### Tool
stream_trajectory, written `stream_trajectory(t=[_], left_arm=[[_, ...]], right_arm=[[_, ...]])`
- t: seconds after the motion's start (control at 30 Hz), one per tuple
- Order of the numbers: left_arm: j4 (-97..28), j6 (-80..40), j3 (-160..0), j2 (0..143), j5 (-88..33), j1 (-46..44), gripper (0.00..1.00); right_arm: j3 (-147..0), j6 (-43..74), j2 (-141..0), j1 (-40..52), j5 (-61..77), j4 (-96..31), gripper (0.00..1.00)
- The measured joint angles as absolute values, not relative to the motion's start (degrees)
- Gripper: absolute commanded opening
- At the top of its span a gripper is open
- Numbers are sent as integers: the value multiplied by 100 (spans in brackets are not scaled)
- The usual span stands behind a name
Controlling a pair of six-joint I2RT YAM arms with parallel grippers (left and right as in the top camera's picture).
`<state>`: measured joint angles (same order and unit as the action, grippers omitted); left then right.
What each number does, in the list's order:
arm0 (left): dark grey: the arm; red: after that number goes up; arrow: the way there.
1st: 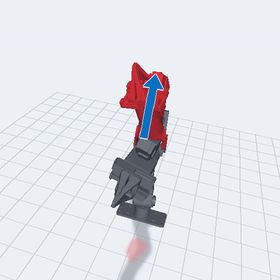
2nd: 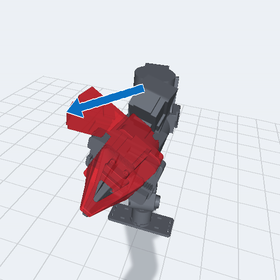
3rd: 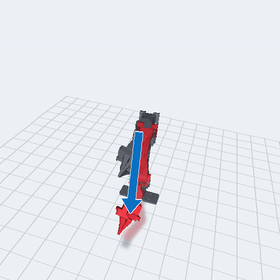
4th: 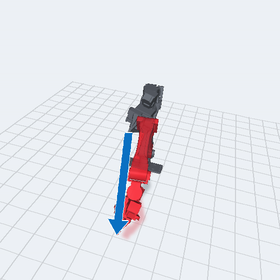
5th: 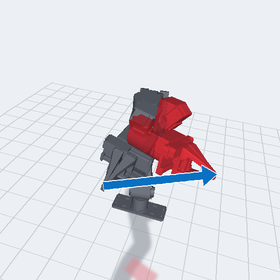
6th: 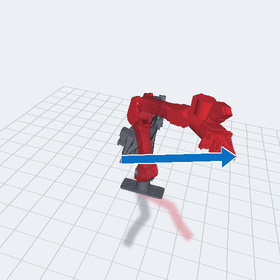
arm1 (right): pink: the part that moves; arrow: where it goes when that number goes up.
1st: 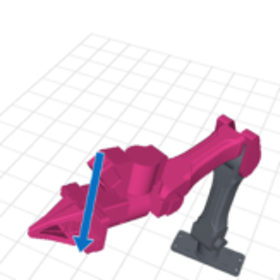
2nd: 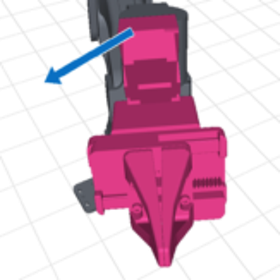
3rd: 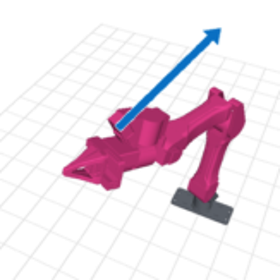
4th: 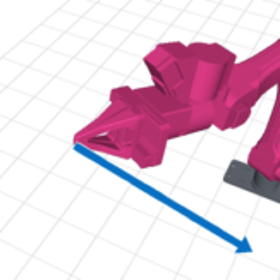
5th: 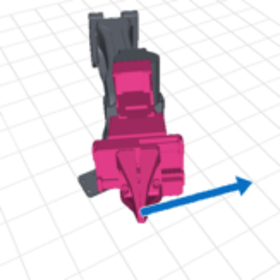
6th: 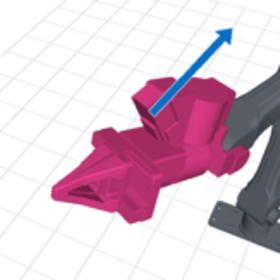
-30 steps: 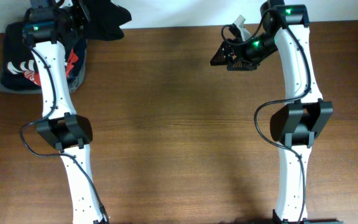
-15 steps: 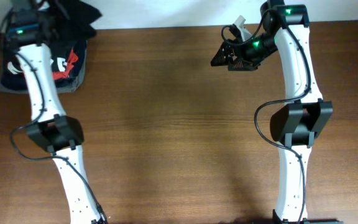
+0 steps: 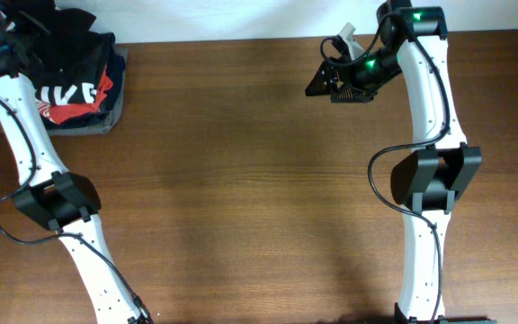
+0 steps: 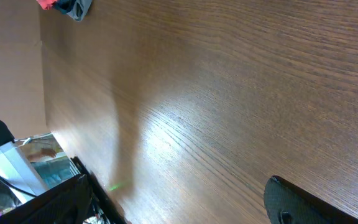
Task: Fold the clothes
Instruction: 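Carry the black bundle with the left gripper onto the top-left shirt stack, then release the bundle on the stack and press it down with the left gripper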
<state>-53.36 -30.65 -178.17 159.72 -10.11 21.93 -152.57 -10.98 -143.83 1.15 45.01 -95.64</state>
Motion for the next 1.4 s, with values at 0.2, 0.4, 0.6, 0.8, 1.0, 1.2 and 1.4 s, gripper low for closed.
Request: stream_trajectory(t=[0.2, 0.4, 0.6, 0.8, 1.0, 1.2, 1.4], left_arm=[[-5330, -3312, -17436, 15878, -812, 2185, 1], [-5384, -3457, -16956, 15847, -395, 2206, 15], [-5684, -3498, -16840, 15841, -91, 2226, 45], [-6158, -3559, -16840, 15799, 71, 2261, 74], [-6674, -3581, -16840, 15732, 193, 2290, 99], [-7236, -3579, -16840, 15454, 220, 2290, 99], [-7269, -3470, -16818, 14921, 336, 2226, 99]], right_arm=[[-15257, -1094, -14383, 132, 4501, -9574, 93], [-15257, -1098, -14383, 202, 4482, -9583, 93], [-15257, -1096, -14383, 272, 4482, -9583, 93], [-15257, -1094, -14383, 272, 4480, -9583, 94], [-15257, -1098, -14383, 272, 4480, -9583, 95], [-15257, -1096, -14383, 272, 4480, -9583, 96], [-15257, -1098, -14383, 272, 4480, -9491, 98]])
